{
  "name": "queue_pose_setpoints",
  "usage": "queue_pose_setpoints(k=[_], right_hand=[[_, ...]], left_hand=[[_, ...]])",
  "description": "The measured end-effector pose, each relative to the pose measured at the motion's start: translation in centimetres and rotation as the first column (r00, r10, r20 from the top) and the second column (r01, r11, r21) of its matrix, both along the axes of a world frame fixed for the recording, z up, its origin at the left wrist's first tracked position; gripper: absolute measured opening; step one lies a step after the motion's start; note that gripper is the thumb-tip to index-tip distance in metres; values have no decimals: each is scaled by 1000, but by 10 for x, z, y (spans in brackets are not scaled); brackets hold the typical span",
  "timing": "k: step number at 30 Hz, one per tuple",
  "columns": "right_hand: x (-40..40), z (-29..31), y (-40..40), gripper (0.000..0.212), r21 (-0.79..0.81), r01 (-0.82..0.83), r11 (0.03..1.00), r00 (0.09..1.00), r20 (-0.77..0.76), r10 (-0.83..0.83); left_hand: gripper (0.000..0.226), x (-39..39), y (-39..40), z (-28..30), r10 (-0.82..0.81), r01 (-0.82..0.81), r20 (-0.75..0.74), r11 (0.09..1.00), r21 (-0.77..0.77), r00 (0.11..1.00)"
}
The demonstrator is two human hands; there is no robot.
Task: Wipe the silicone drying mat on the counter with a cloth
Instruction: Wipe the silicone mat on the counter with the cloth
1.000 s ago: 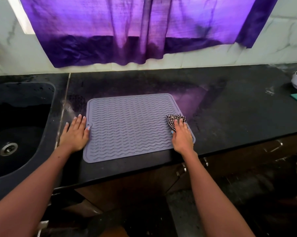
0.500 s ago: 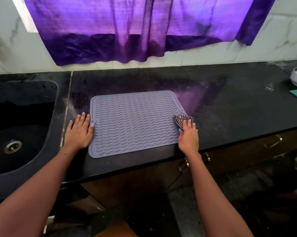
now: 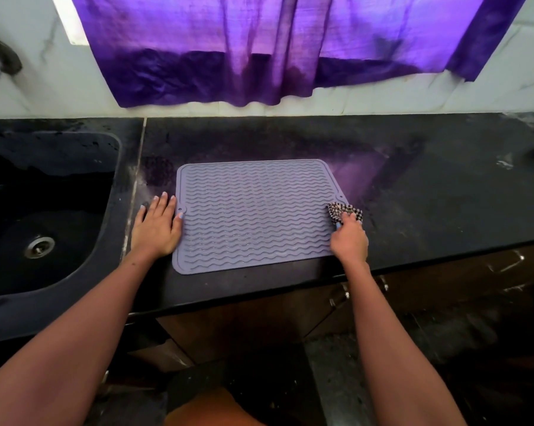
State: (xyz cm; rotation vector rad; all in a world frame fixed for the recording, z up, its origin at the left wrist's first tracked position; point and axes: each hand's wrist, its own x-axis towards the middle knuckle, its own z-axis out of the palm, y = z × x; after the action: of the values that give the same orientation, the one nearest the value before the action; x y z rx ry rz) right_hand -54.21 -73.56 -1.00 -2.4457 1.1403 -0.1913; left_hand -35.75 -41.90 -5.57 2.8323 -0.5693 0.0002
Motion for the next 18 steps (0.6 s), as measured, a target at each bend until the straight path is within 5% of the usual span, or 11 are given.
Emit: queue_pose_setpoints(k=[3,6,12,18], right_hand=[[4,18,10,41,178,137,974,976,141,-163],[7,16,36,46,65,13,998,984,179,-24],[0,-28,74,57,-249,-252,935,967,-19,256],[2,-23,63,64,-242,-330,912,944,-114,311]], left_hand=[[54,0,0,1,-1,1,-5,1000,1,1000],[54,1,1,1,-1,1,-2,1000,-8,1000],[56,2,2,-2,-6,6,5,1000,-17,1000],[61,2,1,-3,-8,8,14,1000,-8,1000]])
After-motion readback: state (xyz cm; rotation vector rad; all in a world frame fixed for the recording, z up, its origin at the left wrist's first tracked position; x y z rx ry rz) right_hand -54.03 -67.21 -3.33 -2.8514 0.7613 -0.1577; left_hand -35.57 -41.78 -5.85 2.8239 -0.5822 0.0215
